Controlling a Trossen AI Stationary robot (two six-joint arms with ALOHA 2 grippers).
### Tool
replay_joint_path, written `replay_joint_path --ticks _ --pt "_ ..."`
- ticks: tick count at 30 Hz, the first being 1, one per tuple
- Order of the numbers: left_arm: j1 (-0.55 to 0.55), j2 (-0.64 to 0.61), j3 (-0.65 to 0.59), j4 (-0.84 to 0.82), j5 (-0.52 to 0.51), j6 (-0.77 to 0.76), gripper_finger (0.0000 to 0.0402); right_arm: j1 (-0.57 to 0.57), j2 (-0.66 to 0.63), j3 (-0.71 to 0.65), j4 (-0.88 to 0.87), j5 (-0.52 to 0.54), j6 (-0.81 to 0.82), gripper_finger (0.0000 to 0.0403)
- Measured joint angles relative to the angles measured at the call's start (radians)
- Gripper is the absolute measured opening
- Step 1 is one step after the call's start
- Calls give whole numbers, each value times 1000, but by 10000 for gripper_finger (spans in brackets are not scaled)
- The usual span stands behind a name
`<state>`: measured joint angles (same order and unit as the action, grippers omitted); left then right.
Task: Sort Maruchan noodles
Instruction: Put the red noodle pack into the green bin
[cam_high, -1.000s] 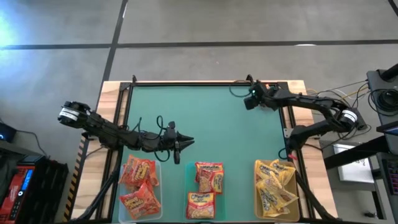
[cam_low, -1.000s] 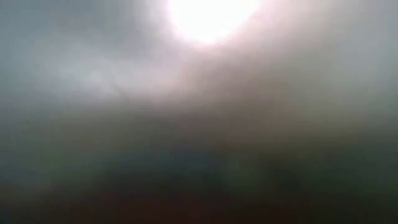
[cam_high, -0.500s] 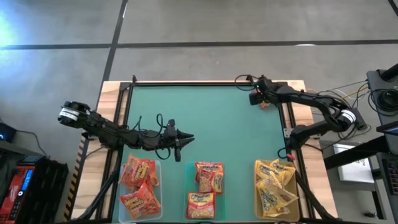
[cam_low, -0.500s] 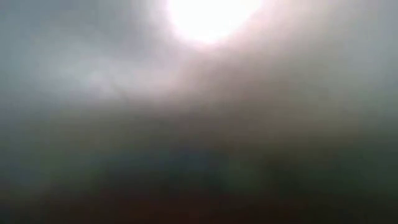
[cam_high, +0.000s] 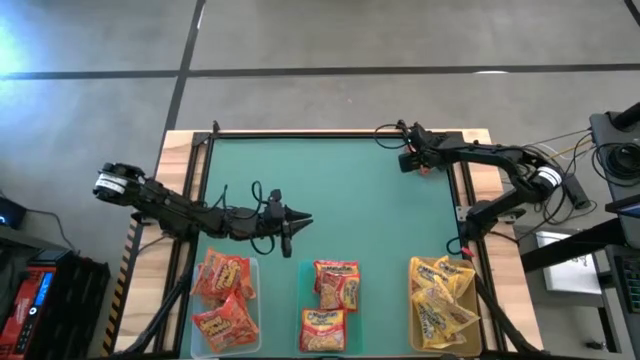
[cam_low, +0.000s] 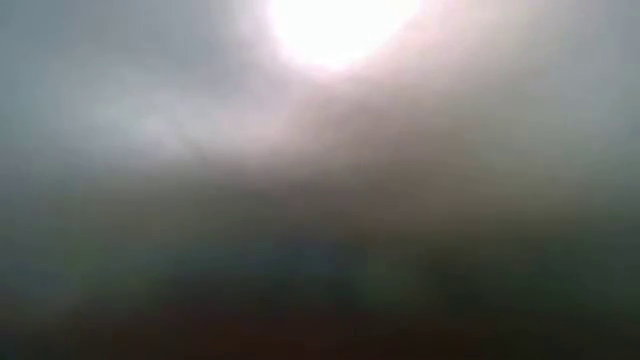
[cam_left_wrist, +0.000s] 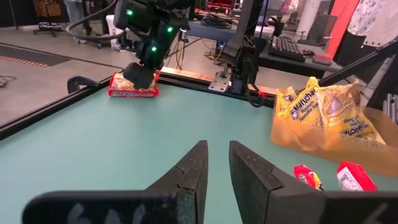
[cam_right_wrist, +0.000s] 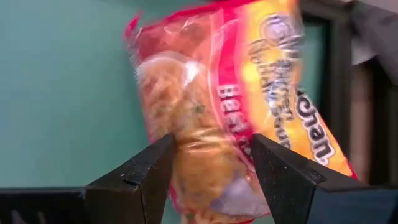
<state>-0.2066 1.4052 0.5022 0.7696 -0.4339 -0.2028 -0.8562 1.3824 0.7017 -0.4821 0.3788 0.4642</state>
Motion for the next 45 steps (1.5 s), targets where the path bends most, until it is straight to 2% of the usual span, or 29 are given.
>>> replay_joint_path --ticks 7,12,19,21,25,29,31,37,41,45 --pt "4 0 0 0 0 0 48 30 -22 0 -2 -217 -28 205" --pt "6 0 4 0 0 6 48 103 -26 -2 30 -507 -65 205" --pt "11 0 6 0 1 11 48 250 -22 -9 272 -940 -90 205" --pt "19 0 8 1 1 5 48 276 -29 0 327 -1016 -108 205" --pt "51 0 8 -9 1 -63 48 289 -43 29 285 -975 -115 205" --pt "90 21 7 -57 10 -130 48 287 -59 51 207 -788 -85 205" --pt "113 48 7 -60 49 -166 48 289 -59 50 166 -726 -54 205" --pt "196 162 51 -56 164 -227 48 344 -52 35 48 -726 9 205" --pt "247 250 110 -55 292 -218 48 402 -52 29 49 -719 42 205" --pt "280 355 183 -55 371 -201 48 478 -51 18 50 -651 61 205"
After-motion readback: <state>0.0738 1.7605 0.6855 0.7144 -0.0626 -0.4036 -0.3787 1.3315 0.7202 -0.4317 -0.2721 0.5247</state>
